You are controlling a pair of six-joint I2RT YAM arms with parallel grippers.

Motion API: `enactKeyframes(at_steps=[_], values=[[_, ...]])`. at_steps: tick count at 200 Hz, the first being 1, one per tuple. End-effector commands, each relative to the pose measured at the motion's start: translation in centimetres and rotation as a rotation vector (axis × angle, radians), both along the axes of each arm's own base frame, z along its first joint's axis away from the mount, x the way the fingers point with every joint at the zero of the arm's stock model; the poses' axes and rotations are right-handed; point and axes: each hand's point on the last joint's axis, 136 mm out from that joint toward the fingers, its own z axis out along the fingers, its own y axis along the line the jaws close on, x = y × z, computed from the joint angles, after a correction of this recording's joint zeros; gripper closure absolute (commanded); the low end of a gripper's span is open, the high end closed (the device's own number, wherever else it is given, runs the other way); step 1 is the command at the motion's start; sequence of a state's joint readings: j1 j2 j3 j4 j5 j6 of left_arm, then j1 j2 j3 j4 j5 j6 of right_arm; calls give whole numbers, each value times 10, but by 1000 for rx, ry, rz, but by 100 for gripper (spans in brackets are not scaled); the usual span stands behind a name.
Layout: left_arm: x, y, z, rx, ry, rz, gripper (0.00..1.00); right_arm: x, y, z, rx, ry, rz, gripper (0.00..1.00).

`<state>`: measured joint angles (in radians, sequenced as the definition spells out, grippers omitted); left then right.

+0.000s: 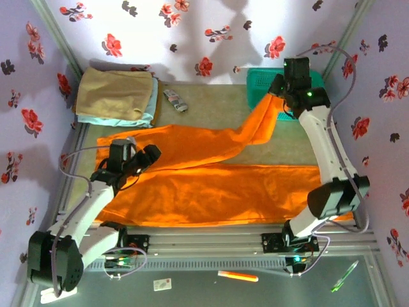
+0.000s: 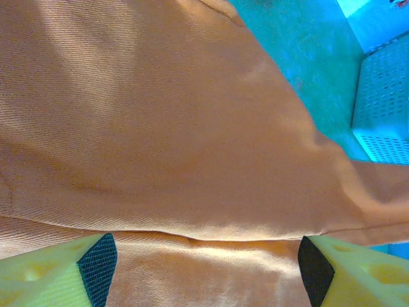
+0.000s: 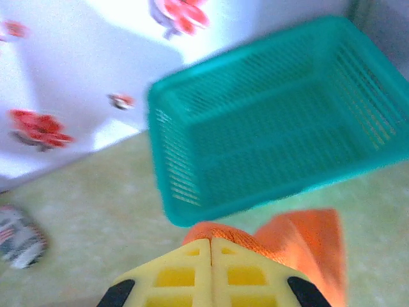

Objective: Fold and stack the trousers

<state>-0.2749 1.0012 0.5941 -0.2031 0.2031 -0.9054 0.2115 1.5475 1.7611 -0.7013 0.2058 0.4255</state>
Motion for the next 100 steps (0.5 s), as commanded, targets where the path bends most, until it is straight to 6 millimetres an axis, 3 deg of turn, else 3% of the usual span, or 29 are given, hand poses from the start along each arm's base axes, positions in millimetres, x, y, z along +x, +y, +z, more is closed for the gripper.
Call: enactKeyframes(at_steps=[1, 17, 19, 45, 48, 56, 60, 76, 100], values=[[2, -1, 22, 4, -68, -20, 22, -50, -28, 32, -67, -111, -54, 100], [-3, 1, 22, -9, -86, -9, 22, -94, -58, -20, -119, -69, -166, 100], [-3, 1, 22, -11, -88, -9, 22, -100, -62, -38, -125, -39, -180, 100], [-15, 3, 16, -41, -105, 6, 23, -167, -123, -156, -122, 134, -433, 100], [-16, 4, 14, -44, -103, 7, 23, -174, -127, -168, -111, 161, -456, 90], [-20, 5, 12, -47, -103, 7, 22, -193, -136, -192, -77, 233, -505, 47], [-22, 5, 11, -47, -102, 6, 22, -199, -136, -200, -62, 260, -509, 40], [-30, 7, 7, -46, -97, 6, 22, -220, -141, -211, -56, 311, -553, 35], [-32, 9, 3, -53, -97, 21, 22, -227, -145, -190, -58, 247, -570, 38]])
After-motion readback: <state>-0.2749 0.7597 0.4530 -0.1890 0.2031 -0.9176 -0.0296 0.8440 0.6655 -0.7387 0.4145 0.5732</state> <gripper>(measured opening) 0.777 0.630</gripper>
